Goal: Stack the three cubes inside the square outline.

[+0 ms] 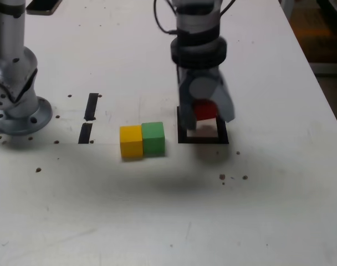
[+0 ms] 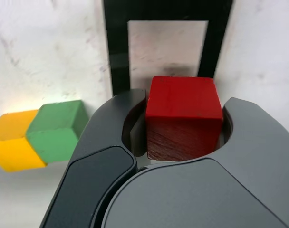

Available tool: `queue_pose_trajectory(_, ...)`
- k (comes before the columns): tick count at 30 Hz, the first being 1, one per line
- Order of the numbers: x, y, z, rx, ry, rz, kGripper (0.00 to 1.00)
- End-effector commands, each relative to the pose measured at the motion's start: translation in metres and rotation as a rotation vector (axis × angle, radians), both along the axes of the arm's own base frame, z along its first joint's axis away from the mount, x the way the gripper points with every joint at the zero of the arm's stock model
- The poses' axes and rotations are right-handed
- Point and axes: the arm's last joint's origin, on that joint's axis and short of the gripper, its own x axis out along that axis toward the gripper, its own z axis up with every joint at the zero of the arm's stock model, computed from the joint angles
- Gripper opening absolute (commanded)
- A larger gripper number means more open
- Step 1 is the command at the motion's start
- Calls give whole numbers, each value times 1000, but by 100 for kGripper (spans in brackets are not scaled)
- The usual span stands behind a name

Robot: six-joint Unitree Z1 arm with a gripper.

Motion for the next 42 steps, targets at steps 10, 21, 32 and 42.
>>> queue_pose_trajectory(10,2,0,-4,4,-10,-76,13)
queue_pose_trajectory(21,-4,0,-15,0,33,-85,36)
queue_pose_trajectory(32,5,-1,-24,3,1,-85,45)
queue_pose_trajectory(42,4,3,-32,11,29,-76,52)
